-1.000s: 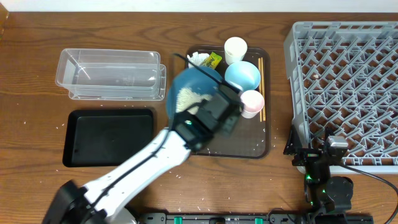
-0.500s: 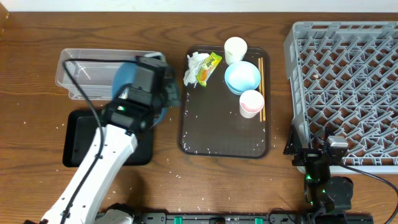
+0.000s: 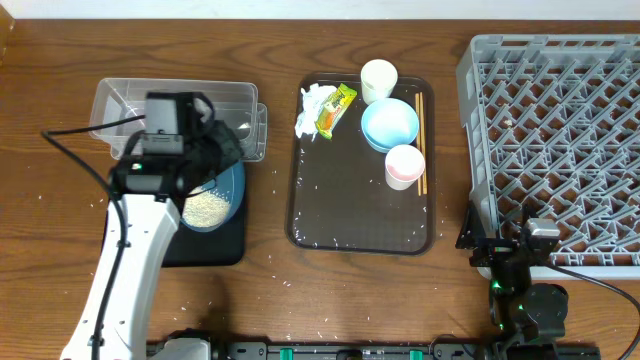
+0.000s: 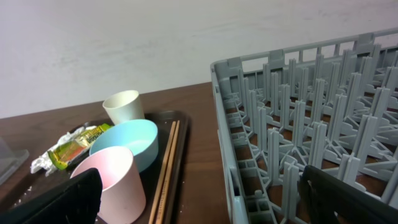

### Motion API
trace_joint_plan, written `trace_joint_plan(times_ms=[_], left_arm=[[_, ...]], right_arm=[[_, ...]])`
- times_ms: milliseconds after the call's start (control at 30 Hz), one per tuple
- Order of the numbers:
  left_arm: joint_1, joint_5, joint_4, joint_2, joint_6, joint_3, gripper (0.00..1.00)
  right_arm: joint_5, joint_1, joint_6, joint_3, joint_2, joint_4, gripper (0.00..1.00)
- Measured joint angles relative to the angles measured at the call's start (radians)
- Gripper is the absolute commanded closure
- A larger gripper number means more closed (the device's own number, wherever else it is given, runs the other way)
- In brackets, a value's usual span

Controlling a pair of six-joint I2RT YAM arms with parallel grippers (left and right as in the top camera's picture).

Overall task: Sort waste into correct bins and load items into the dishwasher rack
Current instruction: 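Lift the teal plate with the left gripper over the black tray, then tilt the teal plate with the left gripper to dump rice onto black tray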

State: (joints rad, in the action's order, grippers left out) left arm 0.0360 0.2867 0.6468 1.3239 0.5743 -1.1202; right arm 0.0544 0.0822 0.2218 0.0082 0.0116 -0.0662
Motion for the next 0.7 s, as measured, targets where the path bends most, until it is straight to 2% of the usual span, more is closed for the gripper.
trace_joint_plan(times_ms=[400,700], left_arm=[[-0.212,0.389,0.028,0.000,-0.010,0.000,0.94],[-0.376,0.591,0.070,0.000,-0.060,0.000,0.94]], right_arm=[[0.000,0.000,0.000,0.000,0.000,0.000,0.01],[0.000,0.000,0.000,0.000,0.000,0.000,0.01]])
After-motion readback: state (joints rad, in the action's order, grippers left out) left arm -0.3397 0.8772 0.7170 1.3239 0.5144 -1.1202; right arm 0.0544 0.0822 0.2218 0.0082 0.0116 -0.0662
